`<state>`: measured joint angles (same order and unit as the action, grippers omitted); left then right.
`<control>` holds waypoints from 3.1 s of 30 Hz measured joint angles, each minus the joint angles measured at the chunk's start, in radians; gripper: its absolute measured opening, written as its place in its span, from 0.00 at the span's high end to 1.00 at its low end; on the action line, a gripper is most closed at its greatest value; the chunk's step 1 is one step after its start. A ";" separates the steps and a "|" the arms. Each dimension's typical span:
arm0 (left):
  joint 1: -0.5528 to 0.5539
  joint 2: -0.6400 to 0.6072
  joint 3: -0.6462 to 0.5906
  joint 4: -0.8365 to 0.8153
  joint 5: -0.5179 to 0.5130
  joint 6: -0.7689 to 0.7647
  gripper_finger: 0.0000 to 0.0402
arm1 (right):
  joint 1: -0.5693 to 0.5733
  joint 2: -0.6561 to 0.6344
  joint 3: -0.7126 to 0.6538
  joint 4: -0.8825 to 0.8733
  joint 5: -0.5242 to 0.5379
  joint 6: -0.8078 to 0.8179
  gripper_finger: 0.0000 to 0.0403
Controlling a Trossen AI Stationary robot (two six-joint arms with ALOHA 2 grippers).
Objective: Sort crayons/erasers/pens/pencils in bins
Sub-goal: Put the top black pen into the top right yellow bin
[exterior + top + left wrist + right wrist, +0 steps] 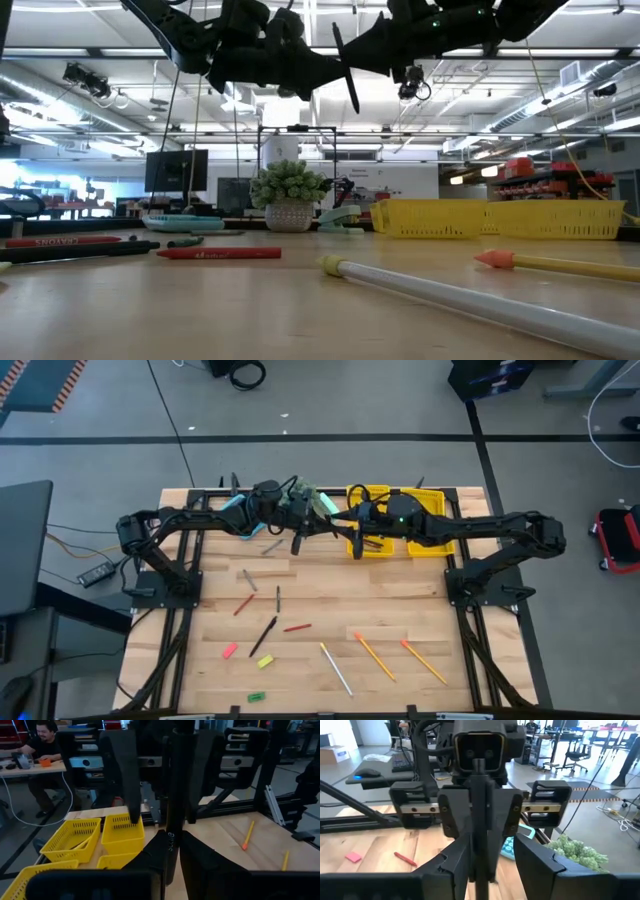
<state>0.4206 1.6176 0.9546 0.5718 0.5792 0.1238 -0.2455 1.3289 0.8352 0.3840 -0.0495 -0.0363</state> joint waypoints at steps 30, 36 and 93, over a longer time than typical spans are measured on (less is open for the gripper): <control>0.002 0.000 -0.001 -0.062 -0.002 0.033 0.90 | 0.019 0.061 0.000 0.007 0.016 0.020 0.70; 0.002 -0.001 0.001 -0.063 -0.003 0.044 0.87 | 0.019 0.051 0.000 0.007 0.020 -0.012 0.82; 0.102 -0.162 0.001 -0.527 0.002 0.177 0.95 | -0.672 -0.042 0.123 -1.033 0.306 -0.216 0.88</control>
<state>0.5224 1.4559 0.9554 0.0444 0.5808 0.3006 -0.9174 1.2869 0.9579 -0.6486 0.2565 -0.2528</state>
